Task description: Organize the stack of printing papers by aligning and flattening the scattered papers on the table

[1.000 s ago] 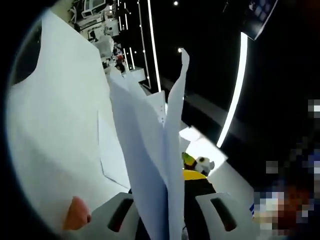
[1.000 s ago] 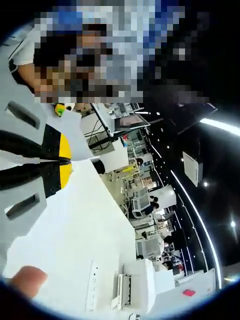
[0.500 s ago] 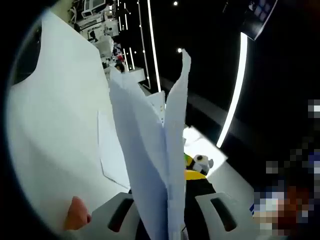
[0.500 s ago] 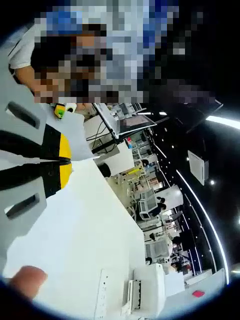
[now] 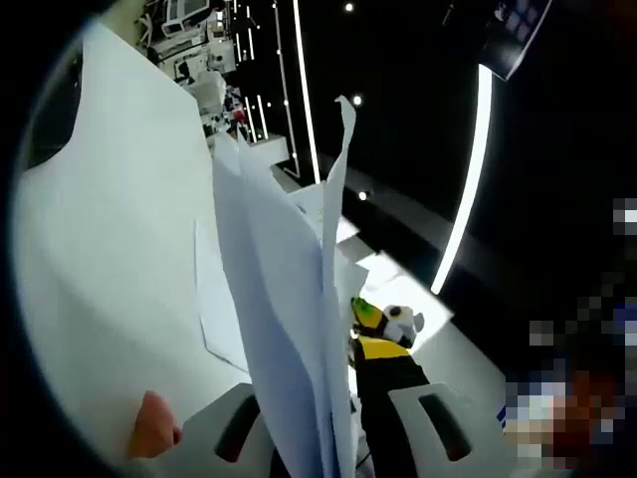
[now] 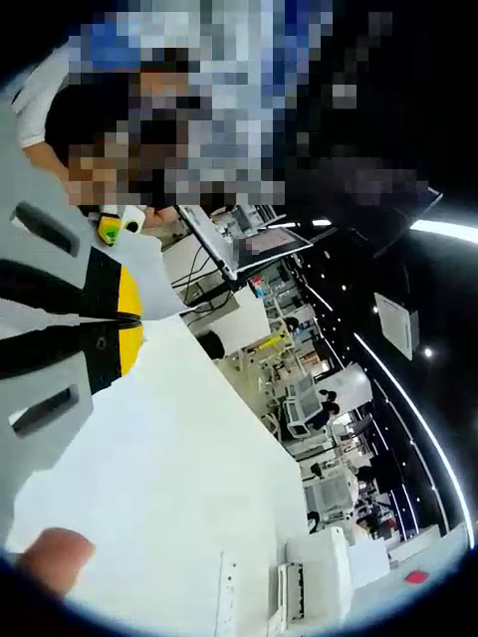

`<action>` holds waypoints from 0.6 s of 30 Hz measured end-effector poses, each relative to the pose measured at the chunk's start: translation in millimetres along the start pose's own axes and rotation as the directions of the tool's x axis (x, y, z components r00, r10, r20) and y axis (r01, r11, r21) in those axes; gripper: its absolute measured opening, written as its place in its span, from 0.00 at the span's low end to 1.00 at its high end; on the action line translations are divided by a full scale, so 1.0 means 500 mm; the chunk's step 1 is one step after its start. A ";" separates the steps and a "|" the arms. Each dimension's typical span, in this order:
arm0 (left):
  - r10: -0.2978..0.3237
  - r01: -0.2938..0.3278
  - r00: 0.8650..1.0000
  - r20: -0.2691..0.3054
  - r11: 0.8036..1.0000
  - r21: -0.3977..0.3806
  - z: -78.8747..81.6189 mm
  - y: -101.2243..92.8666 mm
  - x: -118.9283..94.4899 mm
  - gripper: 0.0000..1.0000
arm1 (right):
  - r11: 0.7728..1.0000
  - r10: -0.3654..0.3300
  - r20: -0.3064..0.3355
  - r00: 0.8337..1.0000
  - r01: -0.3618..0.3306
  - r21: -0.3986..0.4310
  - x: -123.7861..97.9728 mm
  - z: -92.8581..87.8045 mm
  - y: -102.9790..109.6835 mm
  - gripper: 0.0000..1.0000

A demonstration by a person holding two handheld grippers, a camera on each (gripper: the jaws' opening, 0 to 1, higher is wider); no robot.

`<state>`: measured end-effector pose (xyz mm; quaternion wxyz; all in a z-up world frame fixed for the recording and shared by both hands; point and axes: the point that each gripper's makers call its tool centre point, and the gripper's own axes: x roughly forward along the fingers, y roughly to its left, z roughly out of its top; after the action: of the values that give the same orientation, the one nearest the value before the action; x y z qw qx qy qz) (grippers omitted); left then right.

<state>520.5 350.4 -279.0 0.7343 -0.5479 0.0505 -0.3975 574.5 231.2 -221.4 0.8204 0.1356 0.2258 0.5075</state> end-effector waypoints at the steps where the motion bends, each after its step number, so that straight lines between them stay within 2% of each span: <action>1: -0.001 0.001 1.000 0.000 1.000 0.000 0.000 -0.001 0.000 0.14 | 1.000 0.000 0.000 1.000 0.000 0.001 0.002 -0.001 0.002 0.00; 10: -0.003 0.003 1.000 0.002 1.000 0.003 -0.003 -0.003 0.000 0.14 | 1.000 0.009 -0.001 1.000 -0.009 0.005 0.022 -0.014 0.030 0.00; 18: -0.005 0.005 1.000 0.004 1.000 0.004 -0.012 -0.009 0.000 0.14 | 0.998 0.006 0.003 1.000 -0.006 0.061 0.038 -0.036 0.036 0.00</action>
<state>515.1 345.2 -277.8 0.7344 -0.5475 0.0467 -0.3983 558.5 256.1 -233.1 0.8146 0.1622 0.2396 0.5028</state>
